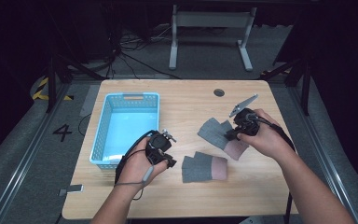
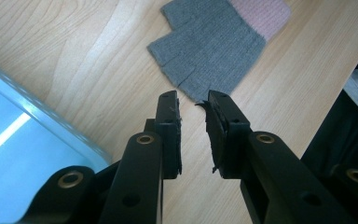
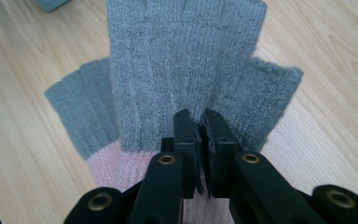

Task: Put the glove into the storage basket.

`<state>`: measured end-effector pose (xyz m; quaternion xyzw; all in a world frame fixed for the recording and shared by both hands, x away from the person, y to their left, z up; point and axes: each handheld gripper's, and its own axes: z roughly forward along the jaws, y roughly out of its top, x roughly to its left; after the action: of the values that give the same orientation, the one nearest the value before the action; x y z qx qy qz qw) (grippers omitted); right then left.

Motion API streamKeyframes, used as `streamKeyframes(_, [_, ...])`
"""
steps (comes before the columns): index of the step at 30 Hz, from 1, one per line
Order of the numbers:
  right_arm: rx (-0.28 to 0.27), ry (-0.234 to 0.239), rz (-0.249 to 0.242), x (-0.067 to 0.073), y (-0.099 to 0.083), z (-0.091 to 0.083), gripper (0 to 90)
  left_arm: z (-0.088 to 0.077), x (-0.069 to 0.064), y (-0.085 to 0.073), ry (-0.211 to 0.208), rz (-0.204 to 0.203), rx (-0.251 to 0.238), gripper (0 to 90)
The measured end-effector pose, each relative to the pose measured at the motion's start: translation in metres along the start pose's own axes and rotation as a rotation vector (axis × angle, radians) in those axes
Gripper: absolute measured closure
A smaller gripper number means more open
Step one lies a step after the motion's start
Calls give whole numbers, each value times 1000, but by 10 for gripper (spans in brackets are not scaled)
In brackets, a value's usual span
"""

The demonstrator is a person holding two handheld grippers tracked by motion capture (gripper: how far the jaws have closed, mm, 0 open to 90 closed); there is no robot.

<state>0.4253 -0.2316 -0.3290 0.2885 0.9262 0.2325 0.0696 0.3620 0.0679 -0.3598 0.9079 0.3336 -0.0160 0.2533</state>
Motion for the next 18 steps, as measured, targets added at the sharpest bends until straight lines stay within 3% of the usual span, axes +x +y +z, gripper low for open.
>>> streamKeyframes(9, [-17, 39, -66, 15, -5, 8, 850, -2, 0, -5, 10, -15, -2, 752])
streamKeyframes(18, [-11, 100, -160, 30, -14, 28, 850, 0, -2, -3, 2, -8, 2, 753])
